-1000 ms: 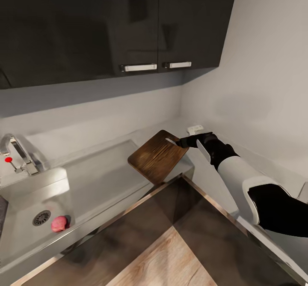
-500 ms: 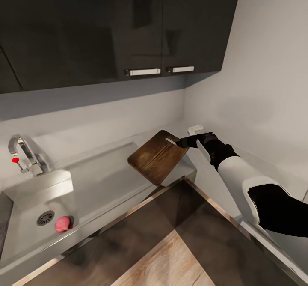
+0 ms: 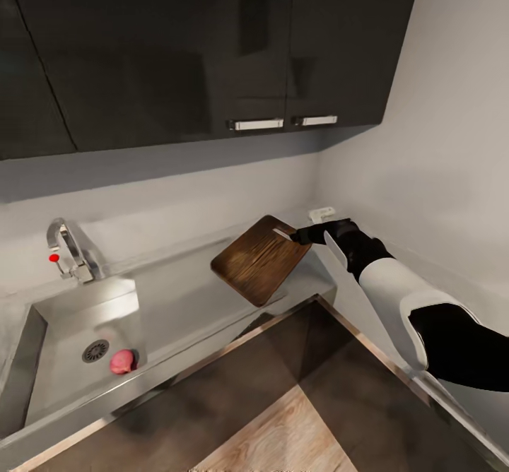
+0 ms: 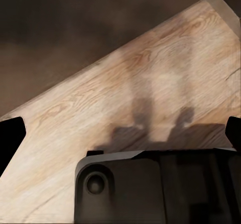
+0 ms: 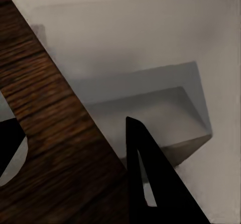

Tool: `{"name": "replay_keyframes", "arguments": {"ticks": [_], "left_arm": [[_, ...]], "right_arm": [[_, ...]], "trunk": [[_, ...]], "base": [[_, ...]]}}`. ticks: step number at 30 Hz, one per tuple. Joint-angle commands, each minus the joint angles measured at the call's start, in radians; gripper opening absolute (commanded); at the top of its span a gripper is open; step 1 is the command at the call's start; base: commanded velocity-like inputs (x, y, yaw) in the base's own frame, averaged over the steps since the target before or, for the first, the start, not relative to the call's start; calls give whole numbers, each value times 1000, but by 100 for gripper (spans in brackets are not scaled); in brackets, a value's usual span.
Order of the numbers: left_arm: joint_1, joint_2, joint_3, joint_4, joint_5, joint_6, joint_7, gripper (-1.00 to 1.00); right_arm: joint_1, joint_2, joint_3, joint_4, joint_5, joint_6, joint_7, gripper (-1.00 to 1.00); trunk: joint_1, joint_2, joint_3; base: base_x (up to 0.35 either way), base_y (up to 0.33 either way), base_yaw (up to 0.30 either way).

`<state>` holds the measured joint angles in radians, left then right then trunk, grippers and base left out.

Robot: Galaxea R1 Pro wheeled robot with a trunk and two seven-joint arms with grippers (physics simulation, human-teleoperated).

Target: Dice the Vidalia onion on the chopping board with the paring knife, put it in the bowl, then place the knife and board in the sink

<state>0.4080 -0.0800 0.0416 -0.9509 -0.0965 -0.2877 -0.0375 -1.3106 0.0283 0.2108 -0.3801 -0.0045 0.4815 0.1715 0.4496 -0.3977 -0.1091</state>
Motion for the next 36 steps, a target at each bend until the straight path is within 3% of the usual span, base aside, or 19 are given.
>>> {"name": "replay_keyframes", "arguments": {"ticks": [1,17,28,36], "left_arm": [[0,-1,4,1,-10,-2,-4,100],[0,-1,6,9,-11,-2,-4,100],[0,-1,6,20,-11,-2,-4,100],[0,-1,6,20,-11,-2,-4,100]], "right_arm": [[-1,0,4,0,-2,5,0,-100],[-1,11,2,7,1,5,-3,-100],[-1,2,-1,7,7,5,-7,-100],[-1,2,-4,7,-20,-6,-118,-100]], "trunk": [[0,-2,-1],[0,-2,8],[0,-2,9],[0,-2,9]], "base": [[-216,108,253],[-274,142,265],[-281,166,40],[-259,212,0]]}}
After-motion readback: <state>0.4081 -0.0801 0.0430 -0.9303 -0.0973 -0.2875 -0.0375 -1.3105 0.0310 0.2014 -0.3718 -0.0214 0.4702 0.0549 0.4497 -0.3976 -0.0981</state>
